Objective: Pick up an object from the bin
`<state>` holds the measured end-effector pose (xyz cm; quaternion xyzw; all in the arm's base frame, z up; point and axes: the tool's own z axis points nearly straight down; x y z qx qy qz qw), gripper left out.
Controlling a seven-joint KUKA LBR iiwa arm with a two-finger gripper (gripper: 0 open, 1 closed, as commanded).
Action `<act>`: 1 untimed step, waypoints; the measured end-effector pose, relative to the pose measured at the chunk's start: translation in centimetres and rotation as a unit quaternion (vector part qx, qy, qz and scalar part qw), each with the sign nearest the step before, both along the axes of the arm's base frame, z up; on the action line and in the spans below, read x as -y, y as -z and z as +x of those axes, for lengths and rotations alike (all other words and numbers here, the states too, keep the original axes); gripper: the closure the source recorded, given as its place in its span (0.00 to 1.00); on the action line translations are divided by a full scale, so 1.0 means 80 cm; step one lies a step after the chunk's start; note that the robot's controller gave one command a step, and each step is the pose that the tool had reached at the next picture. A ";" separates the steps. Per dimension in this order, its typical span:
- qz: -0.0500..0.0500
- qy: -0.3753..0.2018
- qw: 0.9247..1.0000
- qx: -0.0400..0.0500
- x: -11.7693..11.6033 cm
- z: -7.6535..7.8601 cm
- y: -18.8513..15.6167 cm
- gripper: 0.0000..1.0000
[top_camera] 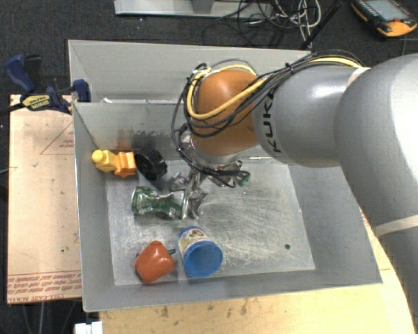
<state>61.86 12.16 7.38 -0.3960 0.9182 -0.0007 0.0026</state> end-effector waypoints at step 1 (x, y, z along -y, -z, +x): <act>0.000 0.006 1.000 -0.005 -0.005 -0.002 -0.056 1.00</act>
Offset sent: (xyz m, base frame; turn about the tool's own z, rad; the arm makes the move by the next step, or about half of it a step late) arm 0.0144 0.0056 0.0827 0.0010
